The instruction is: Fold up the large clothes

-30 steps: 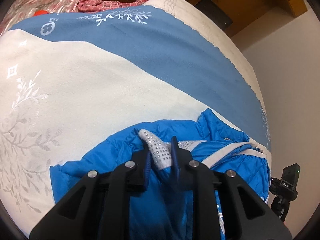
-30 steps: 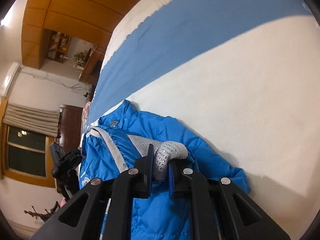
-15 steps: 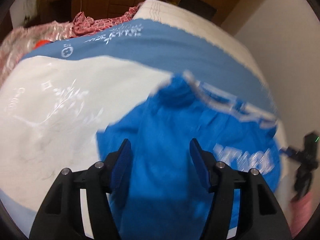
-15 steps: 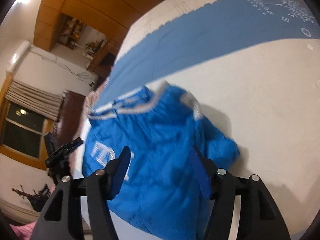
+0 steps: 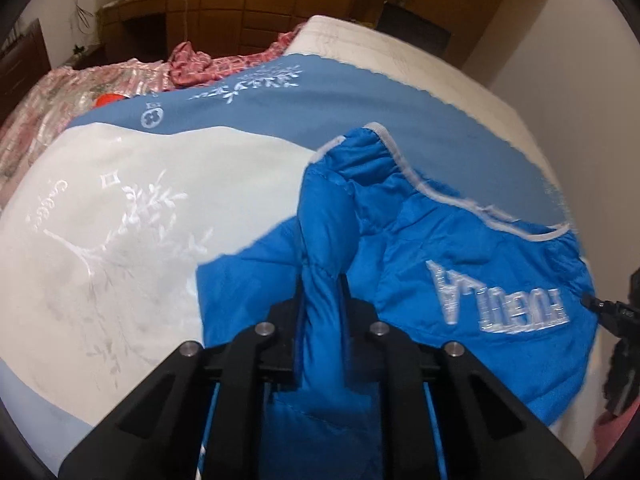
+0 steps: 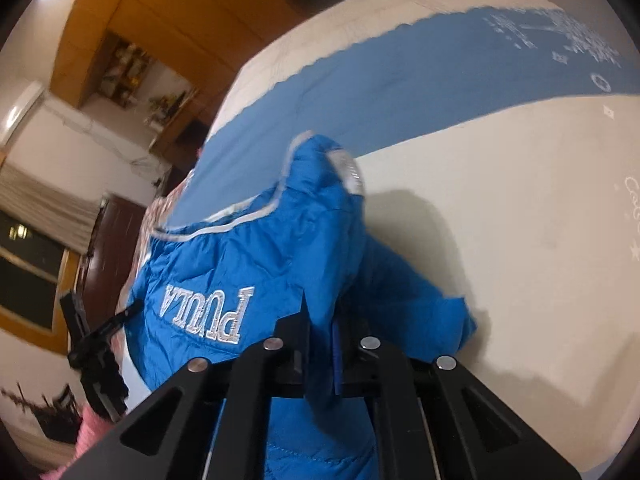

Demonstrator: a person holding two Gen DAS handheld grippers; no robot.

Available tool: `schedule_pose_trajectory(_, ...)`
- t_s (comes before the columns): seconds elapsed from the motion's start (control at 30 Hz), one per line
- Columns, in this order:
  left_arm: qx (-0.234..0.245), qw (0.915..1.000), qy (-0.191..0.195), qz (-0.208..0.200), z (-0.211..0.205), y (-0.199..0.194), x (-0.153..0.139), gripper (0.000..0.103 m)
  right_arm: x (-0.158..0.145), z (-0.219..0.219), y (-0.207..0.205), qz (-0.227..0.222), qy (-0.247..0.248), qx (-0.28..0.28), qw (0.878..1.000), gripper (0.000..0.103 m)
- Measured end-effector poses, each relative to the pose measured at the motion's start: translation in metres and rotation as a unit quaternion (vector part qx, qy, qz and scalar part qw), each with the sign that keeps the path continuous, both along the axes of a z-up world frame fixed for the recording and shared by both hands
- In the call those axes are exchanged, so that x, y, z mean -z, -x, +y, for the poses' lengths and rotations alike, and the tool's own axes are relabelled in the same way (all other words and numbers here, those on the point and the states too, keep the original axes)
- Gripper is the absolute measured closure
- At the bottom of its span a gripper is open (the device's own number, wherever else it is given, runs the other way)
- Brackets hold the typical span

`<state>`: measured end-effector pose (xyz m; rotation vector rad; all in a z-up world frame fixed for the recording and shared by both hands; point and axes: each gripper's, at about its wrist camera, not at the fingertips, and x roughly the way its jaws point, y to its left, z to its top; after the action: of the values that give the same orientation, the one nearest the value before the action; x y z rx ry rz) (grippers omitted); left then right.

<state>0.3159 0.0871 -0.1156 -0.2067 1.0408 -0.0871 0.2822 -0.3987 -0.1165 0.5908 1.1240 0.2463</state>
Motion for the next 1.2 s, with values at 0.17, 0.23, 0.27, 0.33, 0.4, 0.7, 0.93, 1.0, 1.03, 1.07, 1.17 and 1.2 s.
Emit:
schedule_pose_trajectory(0.17,0.007,0.9993,-0.022,0.029,-0.006,-0.011,0.039,0.083,0.051,0.0,0.0,0.039,-0.03,0.019,0.999,0.094)
schedule_pose_trajectory(0.23,0.005,0.9992,-0.023,0.033,-0.006,-0.011,0.038,0.082,0.05,-0.002,0.003,0.038,-0.028,0.019,0.999,0.094)
schedule_pose_trajectory(0.27,0.003,0.999,-0.021,0.039,-0.005,-0.012,0.036,0.081,0.047,-0.002,0.004,0.037,-0.024,0.019,0.999,0.093)
schedule_pose_trajectory(0.33,-0.008,0.9989,-0.021,0.041,0.0,-0.012,0.024,0.078,0.034,-0.003,0.005,0.029,-0.005,0.027,0.999,0.086)
schedule_pose_trajectory(0.4,-0.024,0.999,-0.03,0.025,0.004,-0.008,0.007,0.071,0.013,-0.002,0.011,0.005,0.035,0.044,0.998,0.084)
schedule_pose_trajectory(0.7,0.023,0.9967,-0.067,-0.039,-0.069,-0.044,-0.025,0.065,-0.019,0.07,-0.022,-0.056,0.095,0.024,0.994,0.084)
schedule_pose_trajectory(0.93,0.024,0.9965,-0.071,0.036,-0.071,-0.105,0.028,0.064,0.022,0.082,-0.082,0.001,0.132,0.025,0.991,0.092)
schedule_pose_trajectory(1.0,0.031,0.9965,-0.065,0.044,-0.068,-0.108,0.036,0.064,0.034,0.074,-0.088,0.021,0.123,0.033,0.992,0.099)
schedule_pose_trajectory(1.03,0.031,0.997,-0.055,0.045,-0.066,-0.11,0.04,0.064,0.041,0.071,-0.089,0.025,0.116,0.032,0.992,0.1)
schedule_pose_trajectory(1.07,0.031,0.9972,-0.051,0.045,-0.065,-0.114,0.042,0.064,0.045,0.071,-0.089,0.023,0.115,0.031,0.993,0.1)
schedule_pose_trajectory(1.17,0.033,0.9969,-0.058,0.041,-0.067,-0.111,0.044,0.064,0.044,0.072,-0.087,0.015,0.127,0.027,0.991,0.101)
schedule_pose_trajectory(1.2,0.033,0.9967,-0.062,0.041,-0.068,-0.109,0.04,0.064,0.04,0.072,-0.084,0.015,0.123,0.027,0.992,0.101)
